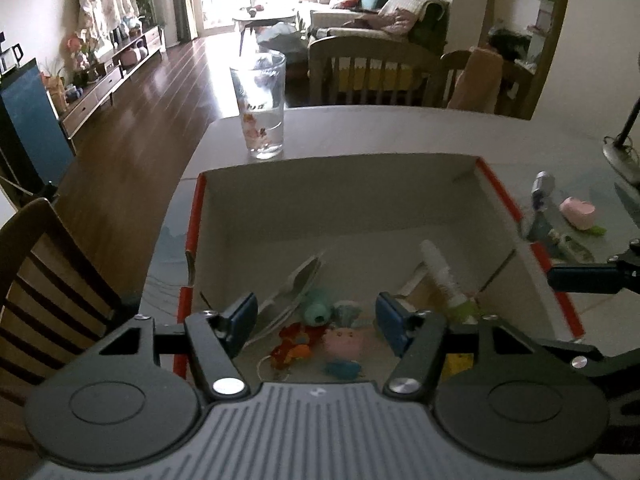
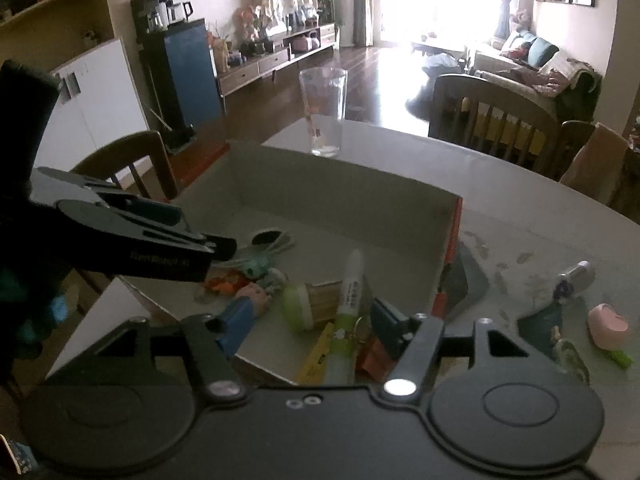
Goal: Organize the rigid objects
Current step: 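Open left gripper over the box floor while right gripper releases the glue stick, then withdraw both tools from the box toward the remaining table items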
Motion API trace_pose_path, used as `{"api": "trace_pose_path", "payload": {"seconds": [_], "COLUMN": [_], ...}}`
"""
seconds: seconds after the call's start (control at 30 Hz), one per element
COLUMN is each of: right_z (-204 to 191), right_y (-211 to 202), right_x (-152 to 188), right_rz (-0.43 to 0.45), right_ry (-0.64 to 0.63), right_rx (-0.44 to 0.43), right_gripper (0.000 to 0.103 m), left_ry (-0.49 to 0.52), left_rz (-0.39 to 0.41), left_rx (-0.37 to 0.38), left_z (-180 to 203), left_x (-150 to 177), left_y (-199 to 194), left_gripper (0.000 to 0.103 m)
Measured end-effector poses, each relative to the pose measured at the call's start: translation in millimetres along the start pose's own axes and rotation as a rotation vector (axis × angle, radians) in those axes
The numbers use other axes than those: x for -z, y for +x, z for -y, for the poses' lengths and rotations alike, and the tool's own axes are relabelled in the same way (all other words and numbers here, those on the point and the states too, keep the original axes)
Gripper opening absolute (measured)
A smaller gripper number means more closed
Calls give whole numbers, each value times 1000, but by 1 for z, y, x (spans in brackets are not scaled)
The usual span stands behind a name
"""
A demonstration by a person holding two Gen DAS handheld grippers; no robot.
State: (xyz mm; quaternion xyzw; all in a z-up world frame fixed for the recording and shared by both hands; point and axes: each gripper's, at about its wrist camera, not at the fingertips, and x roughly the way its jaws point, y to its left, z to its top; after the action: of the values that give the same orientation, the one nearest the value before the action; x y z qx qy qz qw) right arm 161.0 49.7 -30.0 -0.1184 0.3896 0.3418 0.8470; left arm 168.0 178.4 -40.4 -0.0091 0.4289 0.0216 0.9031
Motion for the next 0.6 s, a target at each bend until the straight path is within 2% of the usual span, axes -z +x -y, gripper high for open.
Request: {"api": "trace_pose_path", "payload": {"seconds": [0.17, 0.37, 0.5, 0.6], "right_z": [4, 10, 18, 27], "right_y": [-20, -43, -57, -67], "right_x": [4, 10, 16, 20], "right_rz": [32, 71, 90, 99], "right_ry": [4, 10, 24, 41], "right_rx": [-11, -16, -21, -29], "right_gripper": [73, 81, 87, 90], "left_ry": [2, 0, 2, 7], "left_rz": [22, 54, 68, 77], "left_rx": [11, 14, 20, 24], "left_z": [10, 22, 34, 44], "left_x": [3, 5, 6, 6], "left_y": [-14, -30, -39, -45], "left_gripper": [65, 72, 80, 80]}}
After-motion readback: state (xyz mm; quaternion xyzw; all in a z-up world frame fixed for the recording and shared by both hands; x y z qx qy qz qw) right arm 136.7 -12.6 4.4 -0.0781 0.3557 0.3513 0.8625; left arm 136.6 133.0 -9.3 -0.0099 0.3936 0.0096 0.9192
